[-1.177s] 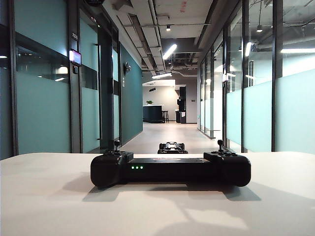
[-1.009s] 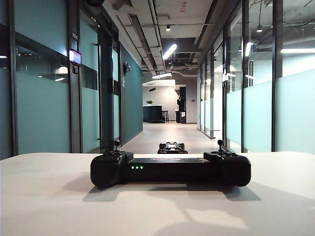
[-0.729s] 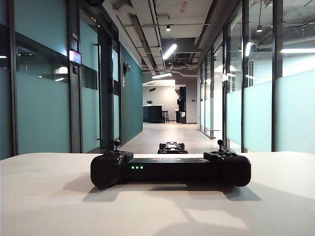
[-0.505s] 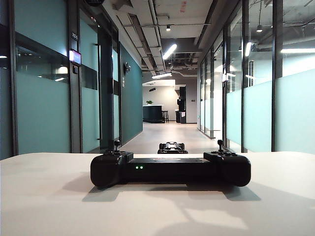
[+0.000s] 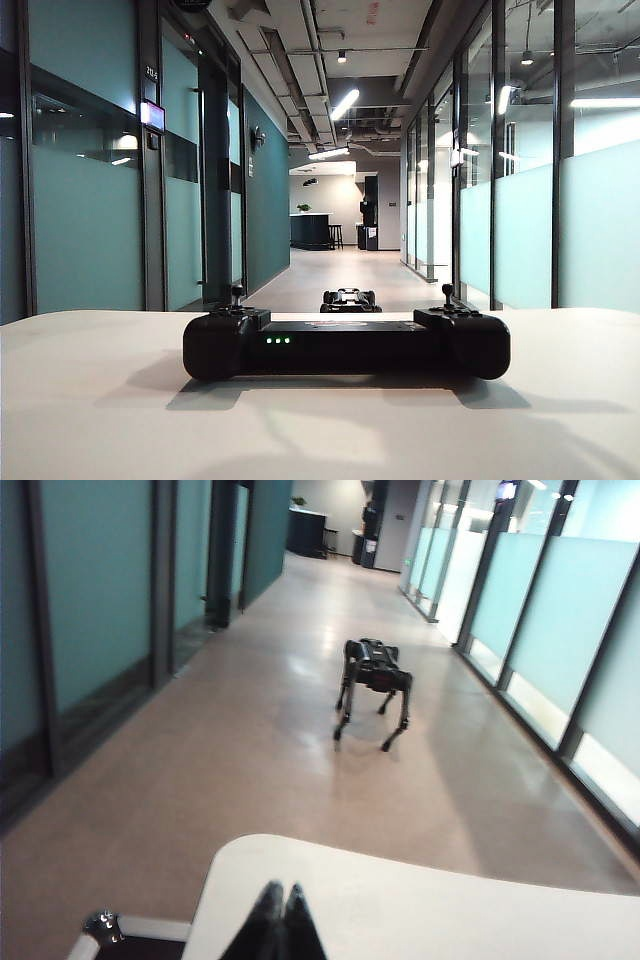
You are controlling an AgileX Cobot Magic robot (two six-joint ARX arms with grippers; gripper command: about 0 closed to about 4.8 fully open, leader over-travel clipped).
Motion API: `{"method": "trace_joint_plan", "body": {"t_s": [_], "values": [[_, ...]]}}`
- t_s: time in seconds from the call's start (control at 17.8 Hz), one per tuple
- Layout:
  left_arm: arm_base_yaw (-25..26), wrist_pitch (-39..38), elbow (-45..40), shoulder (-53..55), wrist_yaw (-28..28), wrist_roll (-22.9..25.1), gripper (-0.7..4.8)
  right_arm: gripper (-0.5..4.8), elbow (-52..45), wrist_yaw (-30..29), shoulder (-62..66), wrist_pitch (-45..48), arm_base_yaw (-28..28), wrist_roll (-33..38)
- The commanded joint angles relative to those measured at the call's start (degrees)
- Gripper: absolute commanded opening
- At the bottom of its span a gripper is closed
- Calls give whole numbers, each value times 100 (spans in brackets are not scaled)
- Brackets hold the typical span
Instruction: Push the left joystick on the remote control sitting on the white table forward to make the robot dog walk in a straight line until it approaches the door.
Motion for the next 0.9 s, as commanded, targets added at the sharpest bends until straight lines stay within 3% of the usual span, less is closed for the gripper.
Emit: {"method": "trace_joint_plan", "body": {"t_s": [0.06,0.22,0.45,0.62,0.9], "values": [[-142,55,575,909,31,-42,-6,-6,413,2,492,-92,11,140],[-407,107,1228,1961,131,-35,-6,-6,796,-166,1207,-101,120,142],[-1185,111,1978,3204,291,-17,-6,-6,1244,-140,2173,-90,584,151],[-1926,-101,2518,3904,332,129,-6,-6,1510,-59,2833,-92,1150,439],[-2243,-857,3161,4647,1115,129,-6,-6,1565,227,3427,-157,2197,671]]}}
